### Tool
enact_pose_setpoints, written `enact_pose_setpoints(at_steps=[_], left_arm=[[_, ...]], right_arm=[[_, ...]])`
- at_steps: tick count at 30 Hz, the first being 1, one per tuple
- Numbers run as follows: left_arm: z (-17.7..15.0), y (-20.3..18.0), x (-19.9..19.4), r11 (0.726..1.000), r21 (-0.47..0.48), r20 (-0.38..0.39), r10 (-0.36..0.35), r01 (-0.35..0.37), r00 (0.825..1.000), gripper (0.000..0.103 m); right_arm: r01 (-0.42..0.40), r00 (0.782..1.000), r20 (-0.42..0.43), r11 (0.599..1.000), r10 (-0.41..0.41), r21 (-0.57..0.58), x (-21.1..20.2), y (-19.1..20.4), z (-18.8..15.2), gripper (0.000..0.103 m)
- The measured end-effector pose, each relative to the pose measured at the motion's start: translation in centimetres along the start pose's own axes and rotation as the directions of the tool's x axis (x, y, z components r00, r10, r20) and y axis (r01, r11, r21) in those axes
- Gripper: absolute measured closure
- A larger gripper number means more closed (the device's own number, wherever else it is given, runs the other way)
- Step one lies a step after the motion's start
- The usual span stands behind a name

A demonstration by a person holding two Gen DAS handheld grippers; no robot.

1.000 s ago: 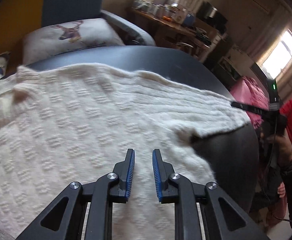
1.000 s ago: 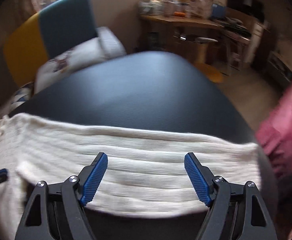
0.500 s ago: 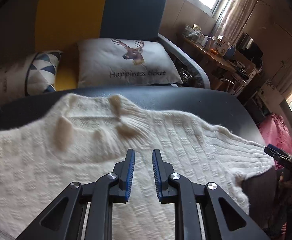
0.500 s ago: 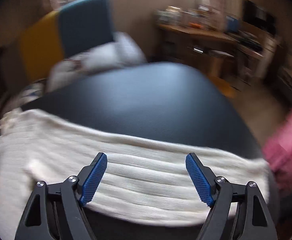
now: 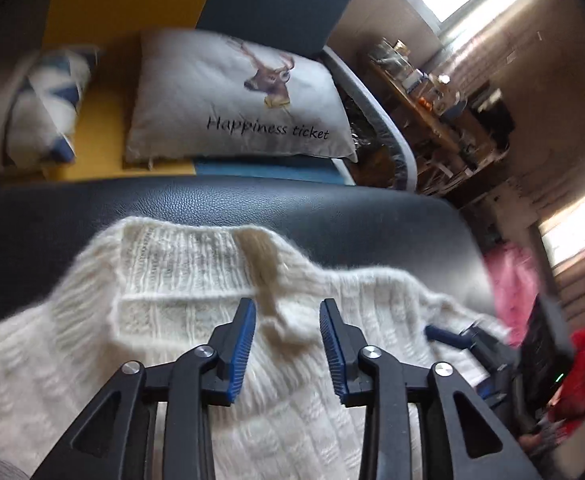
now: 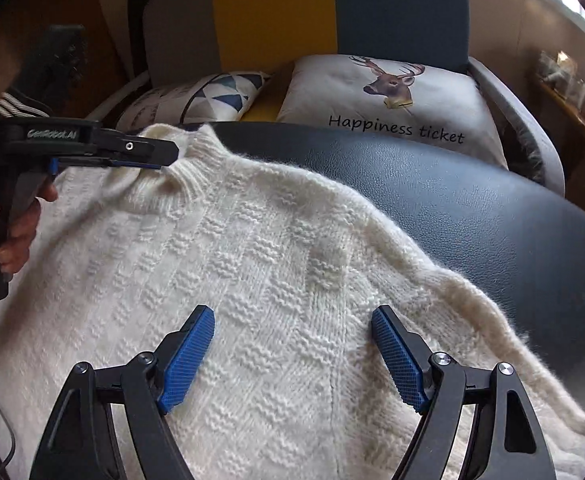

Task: Fold clothes

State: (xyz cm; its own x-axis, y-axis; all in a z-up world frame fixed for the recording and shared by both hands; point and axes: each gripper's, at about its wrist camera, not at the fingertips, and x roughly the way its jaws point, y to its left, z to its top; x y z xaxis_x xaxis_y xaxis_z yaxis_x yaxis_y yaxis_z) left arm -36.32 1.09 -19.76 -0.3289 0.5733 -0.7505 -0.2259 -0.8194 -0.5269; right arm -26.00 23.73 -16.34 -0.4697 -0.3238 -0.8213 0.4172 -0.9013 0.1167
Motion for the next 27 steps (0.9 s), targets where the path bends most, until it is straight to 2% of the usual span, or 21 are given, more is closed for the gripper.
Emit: enact_pose_setpoints(at_steps=[3, 4, 5, 6, 8, 9, 11, 12, 14, 18, 19, 23, 26, 27], left_arm=[[0.8, 0.9, 1.5, 0.995, -0.028, -0.045, -0.099, 0.098, 0.994, 0.070], [1.0, 0.6, 2.0, 0.987, -0.031, -0.077, -0.158, 0.156, 0.984, 0.073], [1.1, 0.3, 2.5, 0.976, -0.036, -0.111, -0.219, 0.216, 0.970, 0.079], [1.4, -0.2, 2.4, 0.975, -0.015, -0.092, -0.223, 0.222, 0.971, 0.100], [1.9, -1.4, 2.0, 0.974, 0.033, -0.045, -0.223, 0.224, 0.974, 0.100], [2.6, -1.3, 1.6, 0.978, 0.017, -0.011, -0.206, 0.206, 0.979, 0.101], [3.2, -0.5, 3.0, 0.997, -0.004, -0.021, -0.081, 0.081, 0.996, 0.101], [3.6, 0.0, 3.7, 1.000, -0.014, -0.030, -0.017, 0.016, 0.999, 0.101], [3.4, -0.6, 4.1, 0.999, 0.040, -0.012, 0.009, -0.009, 1.000, 0.101], [3.6, -1.5, 3.3, 0.999, 0.029, -0.018, 0.044, -0.044, 0.999, 0.096], [3.5, -1.4, 2.3, 0.999, 0.014, 0.002, 0.041, -0.041, 0.999, 0.088], [1.0, 0.2, -3.5, 0.998, -0.056, 0.156, 0.023, -0.014, 0.988, 0.083], [-3.0, 1.8, -6.4, 0.995, -0.050, 0.201, 0.100, -0.092, 0.974, 0.082], [-4.3, 2.3, -7.3, 0.992, -0.042, 0.214, 0.127, -0.120, 0.969, 0.082]], right_arm=[[0.010, 1.000, 0.020, 1.000, -0.010, -0.018, 0.1, 0.1, -0.6, 0.017], [0.015, 1.000, 0.027, 1.000, -0.015, -0.027, 0.1, 0.1, -0.8, 0.015], [0.020, 0.999, 0.037, 0.999, -0.019, -0.033, 0.1, 0.1, -1.0, 0.014], [0.024, 0.998, 0.053, 0.999, -0.022, -0.035, 0.1, 0.1, -1.3, 0.012], [0.037, 0.996, 0.079, 0.998, -0.033, -0.042, 0.5, 0.4, -1.4, 0.012], [0.043, 0.996, 0.086, 0.998, -0.039, -0.043, 0.6, 0.6, -1.5, 0.012], [0.050, 0.995, 0.089, 0.998, -0.046, -0.038, 0.5, 0.6, -1.6, 0.012], [0.054, 0.995, 0.089, 0.998, -0.051, -0.038, 0.4, 0.7, -1.6, 0.012], [0.065, 0.994, 0.085, 0.997, -0.061, -0.045, 0.5, 1.0, -1.7, 0.012], [0.070, 0.994, 0.082, 0.996, -0.066, -0.049, 0.5, 1.1, -1.7, 0.011], [0.074, 0.994, 0.080, 0.996, -0.069, -0.051, 0.5, 1.1, -1.7, 0.011], [0.076, 0.995, 0.067, 0.995, -0.072, -0.057, 0.8, 1.2, -1.4, 0.010], [0.081, 0.997, 0.015, 0.996, -0.080, -0.047, 0.7, 1.4, -0.5, 0.010], [0.058, 0.998, 0.008, 0.998, -0.058, -0.027, 0.4, 1.6, 0.3, 0.010]])
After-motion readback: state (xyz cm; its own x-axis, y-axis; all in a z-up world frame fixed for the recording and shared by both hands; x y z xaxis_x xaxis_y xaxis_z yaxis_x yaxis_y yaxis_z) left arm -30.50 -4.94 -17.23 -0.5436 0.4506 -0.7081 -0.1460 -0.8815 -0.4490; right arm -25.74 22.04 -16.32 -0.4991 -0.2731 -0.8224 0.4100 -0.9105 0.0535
